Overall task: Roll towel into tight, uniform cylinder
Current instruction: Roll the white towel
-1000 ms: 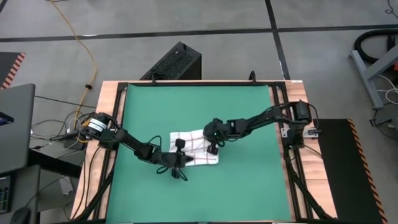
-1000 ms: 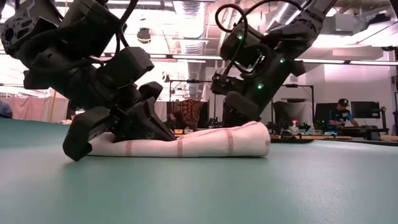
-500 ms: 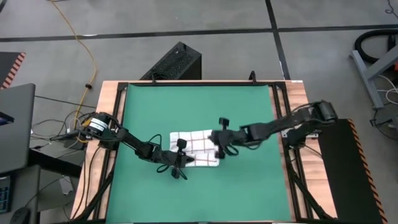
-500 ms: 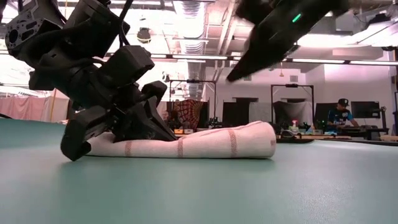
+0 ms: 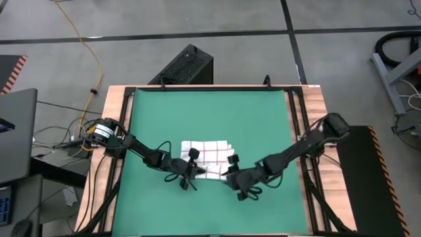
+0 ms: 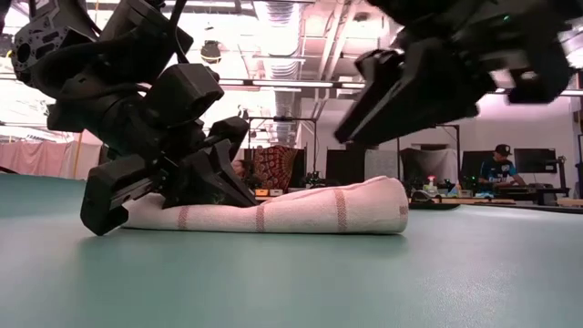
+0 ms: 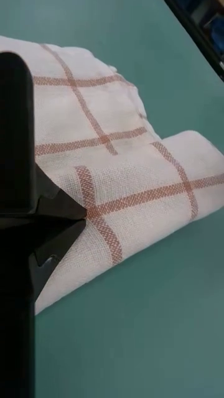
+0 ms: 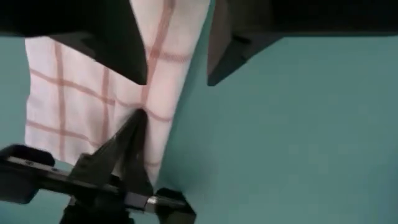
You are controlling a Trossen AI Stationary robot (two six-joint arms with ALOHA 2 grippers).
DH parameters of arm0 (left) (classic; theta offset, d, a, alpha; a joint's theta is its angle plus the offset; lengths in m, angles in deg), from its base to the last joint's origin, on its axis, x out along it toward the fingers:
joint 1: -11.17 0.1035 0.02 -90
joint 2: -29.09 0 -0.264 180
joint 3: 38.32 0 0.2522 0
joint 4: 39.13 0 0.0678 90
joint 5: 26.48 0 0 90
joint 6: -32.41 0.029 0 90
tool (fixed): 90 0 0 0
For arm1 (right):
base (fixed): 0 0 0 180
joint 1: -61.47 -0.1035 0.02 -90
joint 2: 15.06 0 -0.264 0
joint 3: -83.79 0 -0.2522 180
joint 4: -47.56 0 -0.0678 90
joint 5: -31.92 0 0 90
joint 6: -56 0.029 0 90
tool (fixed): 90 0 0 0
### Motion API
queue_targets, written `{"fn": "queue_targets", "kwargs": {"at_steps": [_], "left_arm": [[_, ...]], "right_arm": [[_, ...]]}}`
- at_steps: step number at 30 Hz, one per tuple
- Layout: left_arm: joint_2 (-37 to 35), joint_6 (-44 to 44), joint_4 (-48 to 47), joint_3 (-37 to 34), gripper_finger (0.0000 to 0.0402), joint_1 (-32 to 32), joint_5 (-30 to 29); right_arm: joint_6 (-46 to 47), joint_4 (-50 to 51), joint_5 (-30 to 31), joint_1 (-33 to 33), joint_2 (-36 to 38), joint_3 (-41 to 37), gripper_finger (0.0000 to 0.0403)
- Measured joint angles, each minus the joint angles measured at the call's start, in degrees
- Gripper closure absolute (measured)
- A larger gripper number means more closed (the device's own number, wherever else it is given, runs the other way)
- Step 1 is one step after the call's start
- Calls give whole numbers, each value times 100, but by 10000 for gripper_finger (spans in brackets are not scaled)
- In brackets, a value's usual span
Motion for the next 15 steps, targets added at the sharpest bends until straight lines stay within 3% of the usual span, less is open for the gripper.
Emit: {"fn": "queue_targets", "kwargs": {"at_steps": [6, 15], "left_arm": [[-5, 9, -60, 0, 401, 5, 36], [-9, -22, -96, 4, 401, 4, 33]], "right_arm": [[149, 206, 137, 150, -369, 345, 160], [123, 870, 396, -27, -374, 361, 154]]}}
